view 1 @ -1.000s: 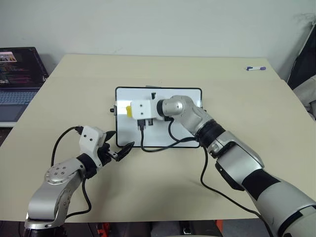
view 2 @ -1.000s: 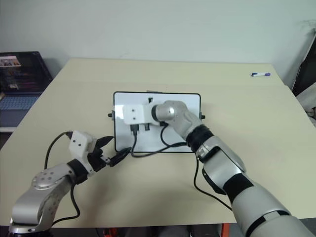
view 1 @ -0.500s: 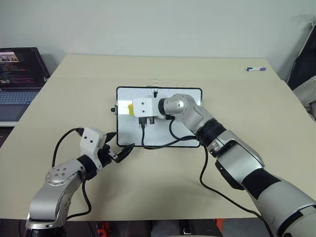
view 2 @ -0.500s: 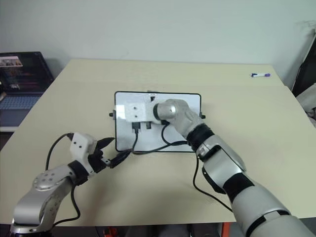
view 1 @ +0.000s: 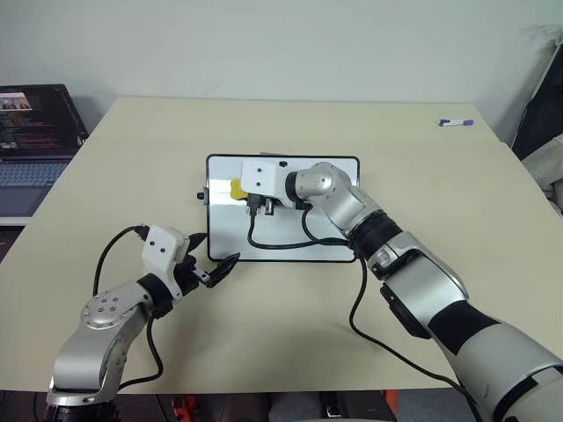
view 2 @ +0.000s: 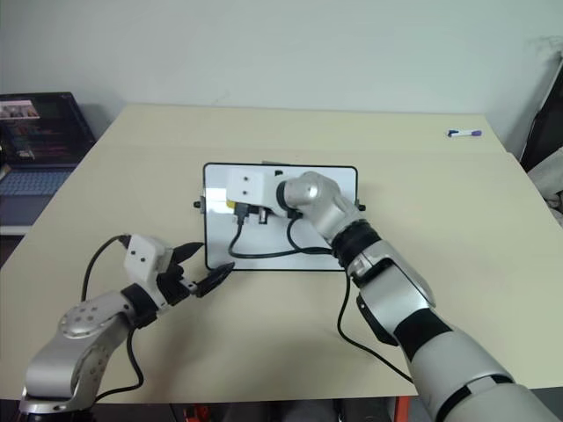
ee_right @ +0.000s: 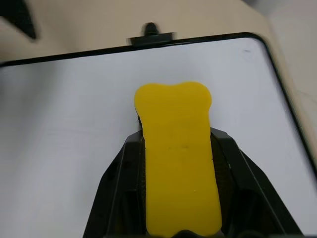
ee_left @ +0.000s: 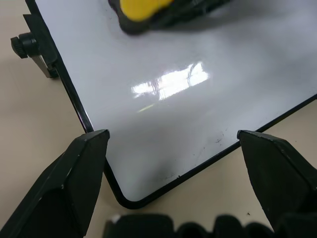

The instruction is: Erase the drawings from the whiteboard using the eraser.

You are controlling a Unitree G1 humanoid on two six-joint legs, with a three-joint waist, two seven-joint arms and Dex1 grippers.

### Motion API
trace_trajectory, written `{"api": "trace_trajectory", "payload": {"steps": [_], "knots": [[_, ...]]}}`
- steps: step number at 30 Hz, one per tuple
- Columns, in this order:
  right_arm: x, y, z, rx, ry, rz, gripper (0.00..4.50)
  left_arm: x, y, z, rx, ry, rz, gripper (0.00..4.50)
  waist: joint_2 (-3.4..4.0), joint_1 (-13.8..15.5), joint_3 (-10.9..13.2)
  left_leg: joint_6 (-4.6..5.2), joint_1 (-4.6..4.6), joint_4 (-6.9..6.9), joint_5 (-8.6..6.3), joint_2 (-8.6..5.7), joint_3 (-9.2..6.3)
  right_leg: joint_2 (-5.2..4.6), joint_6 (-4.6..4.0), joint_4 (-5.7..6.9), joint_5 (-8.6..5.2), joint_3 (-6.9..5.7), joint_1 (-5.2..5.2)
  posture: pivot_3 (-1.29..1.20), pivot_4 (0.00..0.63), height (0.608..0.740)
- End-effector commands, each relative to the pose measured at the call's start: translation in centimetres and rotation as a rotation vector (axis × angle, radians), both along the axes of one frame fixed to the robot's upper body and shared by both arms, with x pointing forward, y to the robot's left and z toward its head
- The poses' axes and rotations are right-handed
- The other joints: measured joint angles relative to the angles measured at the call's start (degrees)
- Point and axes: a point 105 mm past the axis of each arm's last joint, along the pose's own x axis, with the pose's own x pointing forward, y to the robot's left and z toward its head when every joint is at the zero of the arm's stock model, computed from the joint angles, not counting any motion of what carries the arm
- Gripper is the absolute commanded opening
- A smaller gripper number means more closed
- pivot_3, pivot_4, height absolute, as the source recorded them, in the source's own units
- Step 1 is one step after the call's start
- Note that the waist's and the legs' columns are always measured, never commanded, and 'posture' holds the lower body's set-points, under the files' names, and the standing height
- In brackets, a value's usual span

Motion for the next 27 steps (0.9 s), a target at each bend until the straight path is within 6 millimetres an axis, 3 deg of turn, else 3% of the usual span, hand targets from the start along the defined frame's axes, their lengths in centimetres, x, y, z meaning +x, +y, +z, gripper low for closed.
{"api": "trace_trajectory", "payload": {"steps": [1,5,8,12,18,20,23,27], "knots": [[0.0,-0.1,-0.2,-0.002,0.075,-0.033,1.31,0.1,-0.5,0.5,0.007,-0.028,-0.023,4.50,0.02,0.0,0.0,0.00,0.00,0.00,0.00,0.00,-0.01,0.00,0.00,0.01,0.00,-0.01,0.00,0.00,0.150,0.740],[1.7,0.2,1.9,0.072,-0.022,-0.128,1.31,0.2,-0.8,0.6,0.007,-0.029,-0.029,4.50,0.03,-0.1,0.0,0.00,0.00,0.03,0.01,0.01,-0.02,0.00,-0.01,0.02,0.00,-0.02,-0.02,0.00,0.150,0.740],[2.4,-0.2,2.3,0.072,-0.047,-0.162,1.31,0.3,-0.9,0.7,0.007,-0.031,-0.030,4.50,0.03,0.0,0.0,-0.01,-0.02,0.03,0.01,0.01,-0.03,-0.01,-0.02,0.01,0.00,-0.03,-0.04,0.00,0.150,0.740],[2.5,-0.8,1.4,0.011,-0.025,-0.147,1.31,0.3,-0.9,0.8,0.007,-0.032,-0.029,4.50,0.02,0.0,0.0,-0.01,-0.05,0.02,0.00,0.00,-0.01,-0.01,-0.01,-0.01,-0.01,-0.02,-0.04,0.00,0.150,0.740],[0.7,-1.1,-0.9,-0.099,0.072,-0.037,1.31,0.2,-1.1,0.8,0.005,-0.032,-0.029,4.50,0.02,0.0,0.0,-0.01,-0.03,0.02,0.00,0.00,-0.01,-0.01,-0.01,-0.01,-0.01,-0.03,-0.02,0.00,0.150,0.740],[1.3,-0.8,0.1,-0.045,0.029,-0.074,1.31,0.2,-1.1,0.8,0.003,-0.033,-0.030,4.50,0.04,0.0,0.0,-0.01,-0.03,0.02,0.00,0.00,-0.02,-0.01,-0.01,0.00,-0.01,-0.03,-0.02,0.00,0.150,0.740],[3.4,-0.6,3.6,0.106,-0.117,-0.204,1.31,0.1,-1.3,0.8,0.001,-0.032,-0.033,4.50,0.06,0.0,0.0,-0.01,-0.02,0.02,0.01,0.01,-0.02,-0.01,-0.01,0.02,0.00,-0.04,-0.03,0.00,0.150,0.740],[3.8,-0.4,4.5,0.159,-0.140,-0.235,1.31,0.1,-1.4,0.8,-0.001,-0.030,-0.033,4.50,0.04,0.1,0.0,-0.01,-0.06,0.06,0.02,0.00,-0.01,-0.01,-0.02,-0.02,-0.01,-0.03,-0.04,0.00,0.150,0.740]]}}
